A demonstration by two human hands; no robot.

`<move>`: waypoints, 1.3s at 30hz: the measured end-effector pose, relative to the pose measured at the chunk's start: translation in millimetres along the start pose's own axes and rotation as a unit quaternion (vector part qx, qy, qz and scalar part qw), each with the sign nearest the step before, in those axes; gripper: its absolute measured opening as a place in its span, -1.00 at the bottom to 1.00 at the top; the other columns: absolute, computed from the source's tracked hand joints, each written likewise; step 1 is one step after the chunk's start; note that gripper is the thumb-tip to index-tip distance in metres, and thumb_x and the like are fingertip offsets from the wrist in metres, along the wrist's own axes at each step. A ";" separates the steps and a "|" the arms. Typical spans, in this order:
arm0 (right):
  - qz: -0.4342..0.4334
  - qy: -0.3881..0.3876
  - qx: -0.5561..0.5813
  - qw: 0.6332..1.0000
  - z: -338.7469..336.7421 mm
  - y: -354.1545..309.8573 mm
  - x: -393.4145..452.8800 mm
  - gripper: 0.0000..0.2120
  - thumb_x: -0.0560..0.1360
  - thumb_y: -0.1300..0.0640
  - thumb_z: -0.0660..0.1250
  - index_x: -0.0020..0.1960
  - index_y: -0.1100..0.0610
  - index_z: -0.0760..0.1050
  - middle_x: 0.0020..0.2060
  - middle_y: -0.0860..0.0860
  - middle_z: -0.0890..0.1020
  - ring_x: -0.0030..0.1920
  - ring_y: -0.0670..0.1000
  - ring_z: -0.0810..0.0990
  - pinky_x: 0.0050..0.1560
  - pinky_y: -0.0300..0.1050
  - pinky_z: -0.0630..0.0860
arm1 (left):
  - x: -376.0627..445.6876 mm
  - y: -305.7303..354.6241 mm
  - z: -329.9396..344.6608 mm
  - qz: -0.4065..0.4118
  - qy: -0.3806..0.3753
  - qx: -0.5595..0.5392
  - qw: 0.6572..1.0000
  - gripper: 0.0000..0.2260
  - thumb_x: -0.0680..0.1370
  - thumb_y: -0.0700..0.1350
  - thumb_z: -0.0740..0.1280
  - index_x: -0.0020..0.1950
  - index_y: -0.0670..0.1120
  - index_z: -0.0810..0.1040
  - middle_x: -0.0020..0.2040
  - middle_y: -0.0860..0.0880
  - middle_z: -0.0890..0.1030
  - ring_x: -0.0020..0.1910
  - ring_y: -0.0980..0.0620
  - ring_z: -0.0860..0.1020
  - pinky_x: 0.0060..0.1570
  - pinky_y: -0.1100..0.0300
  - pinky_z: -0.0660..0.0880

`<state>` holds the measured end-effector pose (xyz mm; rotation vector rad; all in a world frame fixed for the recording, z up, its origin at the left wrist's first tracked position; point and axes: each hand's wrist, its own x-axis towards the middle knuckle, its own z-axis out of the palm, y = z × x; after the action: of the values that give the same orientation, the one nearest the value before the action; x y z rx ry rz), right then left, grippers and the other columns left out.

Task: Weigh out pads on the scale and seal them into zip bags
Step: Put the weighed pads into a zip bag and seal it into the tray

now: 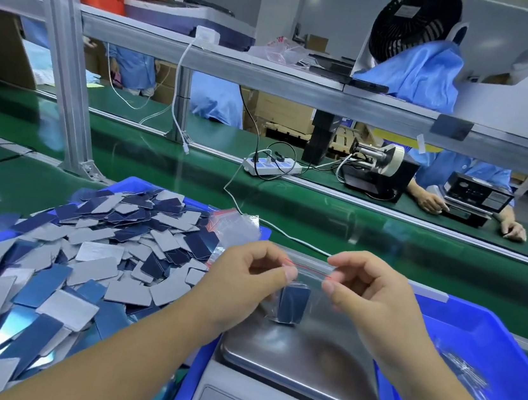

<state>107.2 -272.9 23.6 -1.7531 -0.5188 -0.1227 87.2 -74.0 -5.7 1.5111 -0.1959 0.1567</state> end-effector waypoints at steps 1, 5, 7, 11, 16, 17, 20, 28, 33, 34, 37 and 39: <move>0.002 0.001 0.001 1.000 -1.1 0.9 0.3 -0.66 0.44 0.37 0.48 -0.06 -0.09 0.64 -0.27 -0.02 0.65 -0.27 -0.04 0.57 -0.18 0.01 0.54 | 0.4 0.5 0.0 -0.006 0.004 -0.005 1.000 -0.98 0.42 -0.01 0.46 -0.18 0.07 0.67 -0.23 0.07 0.65 -0.21 0.12 0.58 -0.14 0.21 0.56; 0.002 -0.007 0.060 0.998 -0.4 -0.8 0.3 -0.71 0.38 0.35 0.50 -0.10 -0.02 0.62 -0.31 0.00 0.63 -0.30 -0.02 0.55 -0.25 -0.16 0.53 | 1.2 3.6 0.8 -0.029 0.009 -0.054 0.998 -0.97 0.37 -0.05 0.48 -0.26 0.07 0.67 -0.25 0.01 0.65 -0.25 0.09 0.57 -0.17 0.21 0.54; 0.004 -0.007 0.084 0.996 2.0 -1.9 0.6 -0.78 0.32 0.28 0.46 -0.15 -0.03 0.61 -0.33 -0.02 0.60 -0.31 -0.04 0.53 -0.28 -0.21 0.51 | -0.5 5.7 0.6 -0.038 -0.005 -0.074 0.996 -0.96 0.36 -0.08 0.49 -0.27 0.05 0.67 -0.26 -0.01 0.63 -0.27 0.06 0.53 -0.16 0.18 0.51; 0.010 -0.034 0.119 0.992 8.6 -0.4 -2.0 -0.81 0.35 0.27 0.42 -0.14 0.00 0.62 -0.31 -0.03 0.59 -0.32 -0.06 0.51 -0.31 -0.24 0.47 | -4.5 6.4 1.7 -0.033 -0.018 -0.083 0.996 -0.95 0.37 -0.08 0.48 -0.27 0.05 0.66 -0.30 0.00 0.57 -0.30 0.04 0.46 -0.23 0.21 0.45; 0.014 -0.021 0.105 0.994 9.9 2.3 -0.9 -0.81 0.33 0.21 0.46 -0.15 -0.05 0.63 -0.34 -0.07 0.59 -0.30 -0.09 0.51 -0.27 -0.25 0.47 | -4.5 9.3 2.1 -0.037 -0.024 -0.086 0.995 -0.90 0.30 0.00 0.54 -0.26 0.04 0.66 -0.23 -0.06 0.59 -0.19 0.00 0.48 -0.22 0.20 0.46; 0.014 -0.015 0.106 0.994 8.9 2.5 -0.1 -0.81 0.32 0.21 0.46 -0.16 -0.06 0.62 -0.35 -0.07 0.58 -0.30 -0.09 0.50 -0.27 -0.26 0.47 | -4.5 9.9 1.6 -0.039 -0.028 -0.084 0.995 -0.86 0.27 0.04 0.54 -0.25 0.05 0.67 -0.22 -0.05 0.61 -0.19 0.03 0.52 -0.21 0.21 0.49; 0.014 -0.011 0.110 0.994 6.6 3.0 1.0 -0.82 0.31 0.22 0.46 -0.20 -0.06 0.61 -0.36 -0.08 0.56 -0.32 -0.09 0.49 -0.28 -0.26 0.45 | -5.0 9.8 0.5 -0.043 -0.037 -0.086 0.995 -0.82 0.26 0.07 0.54 -0.21 0.05 0.69 -0.16 -0.03 0.66 -0.14 0.08 0.60 -0.18 0.22 0.54; 0.010 -0.029 0.114 0.993 11.6 1.2 -2.5 -0.85 0.34 0.21 0.47 -0.18 -0.04 0.62 -0.35 -0.07 0.57 -0.31 -0.08 0.49 -0.28 -0.24 0.44 | -6.4 9.6 2.1 -0.045 -0.021 -0.079 0.996 -0.84 0.27 0.08 0.52 -0.24 0.05 0.69 -0.17 -0.05 0.68 -0.10 0.00 0.61 -0.14 0.07 0.56; 0.002 -0.024 0.110 0.994 11.9 0.8 -1.4 -0.83 0.32 0.22 0.46 -0.22 -0.05 0.60 -0.38 -0.06 0.56 -0.33 -0.10 0.47 -0.31 -0.26 0.44 | -6.0 10.8 1.6 -0.043 -0.029 -0.081 0.995 -0.86 0.28 0.05 0.52 -0.24 0.04 0.68 -0.19 -0.06 0.69 -0.17 0.05 0.61 -0.21 0.21 0.54; 0.003 -0.030 0.114 0.993 12.2 0.9 -1.9 -0.82 0.33 0.23 0.45 -0.21 -0.05 0.60 -0.36 -0.07 0.56 -0.32 -0.10 0.47 -0.30 -0.26 0.44 | -5.9 10.2 1.8 -0.041 -0.030 -0.086 0.995 -0.86 0.27 0.04 0.52 -0.24 0.03 0.68 -0.19 -0.07 0.69 -0.17 0.04 0.61 -0.20 0.20 0.54; 0.007 -0.061 0.124 0.990 14.6 0.1 -4.9 -0.81 0.36 0.25 0.43 -0.14 -0.02 0.61 -0.29 -0.04 0.58 -0.26 -0.09 0.50 -0.24 -0.26 0.46 | -5.8 8.8 2.6 -0.035 -0.034 -0.096 0.994 -0.92 0.32 -0.05 0.52 -0.24 0.01 0.68 -0.18 -0.11 0.68 -0.15 -0.02 0.59 -0.16 0.17 0.54; 0.000 -0.063 0.120 0.991 16.4 -1.3 -6.4 -0.80 0.36 0.29 0.43 -0.12 0.02 0.59 -0.29 -0.03 0.58 -0.25 -0.09 0.52 -0.22 -0.28 0.48 | -5.7 8.1 3.3 -0.034 -0.037 -0.089 0.995 -0.96 0.37 -0.11 0.47 -0.26 0.03 0.66 -0.20 -0.09 0.66 -0.17 -0.04 0.55 -0.18 0.17 0.52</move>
<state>97.8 -258.9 18.3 -1.5320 -0.5994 0.0502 79.8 -76.8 1.0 1.3442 -0.2119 0.0276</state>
